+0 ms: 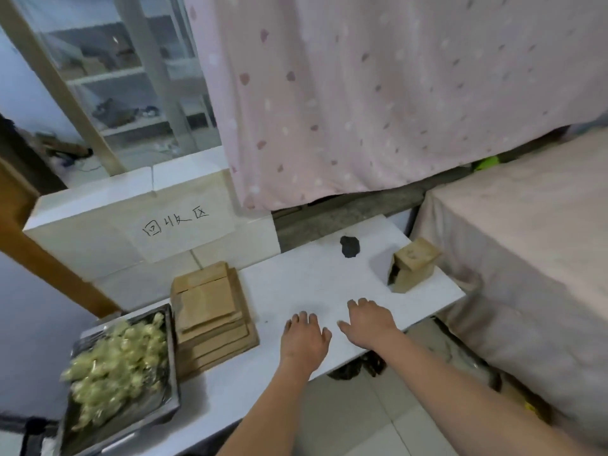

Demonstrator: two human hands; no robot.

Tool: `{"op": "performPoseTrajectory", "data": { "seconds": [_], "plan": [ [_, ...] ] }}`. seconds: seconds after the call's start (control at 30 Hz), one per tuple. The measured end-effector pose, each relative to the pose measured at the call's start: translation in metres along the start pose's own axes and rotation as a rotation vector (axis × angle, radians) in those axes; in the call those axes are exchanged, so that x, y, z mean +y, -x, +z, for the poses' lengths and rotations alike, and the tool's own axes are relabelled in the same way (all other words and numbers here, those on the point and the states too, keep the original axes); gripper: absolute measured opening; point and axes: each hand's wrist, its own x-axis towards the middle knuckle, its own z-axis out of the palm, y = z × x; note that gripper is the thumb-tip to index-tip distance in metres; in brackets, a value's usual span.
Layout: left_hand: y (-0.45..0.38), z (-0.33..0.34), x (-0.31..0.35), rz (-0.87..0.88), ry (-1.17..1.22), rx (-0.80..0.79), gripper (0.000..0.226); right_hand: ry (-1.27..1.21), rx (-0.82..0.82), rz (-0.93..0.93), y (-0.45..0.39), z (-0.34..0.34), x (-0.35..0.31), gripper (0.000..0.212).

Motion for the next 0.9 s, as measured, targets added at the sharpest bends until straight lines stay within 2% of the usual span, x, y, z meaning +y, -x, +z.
{"op": "performPoseTrajectory", "data": {
  "seconds": [0.33,0.5,0.67,0.9],
  "plan": [
    [-0.093,-0.005,0.098,0.126,-0.062,-0.031,0.052,-0.077,0.011,0.138,-0.037,-0.014,0.108,0.055],
    [-0.153,-0.007,0.135,0.164,-0.019,-0.021,0.051,-0.092,0.015,0.166,-0.073,-0.033,0.158,0.048],
    [-0.208,-0.006,0.169,0.156,0.062,-0.058,0.049,-0.004,-0.063,0.177,-0.115,-0.054,0.206,0.049],
    [-0.273,0.009,0.195,0.095,0.179,-0.092,0.046,0.172,-0.146,0.078,-0.181,-0.074,0.240,0.049]
  ]
}}
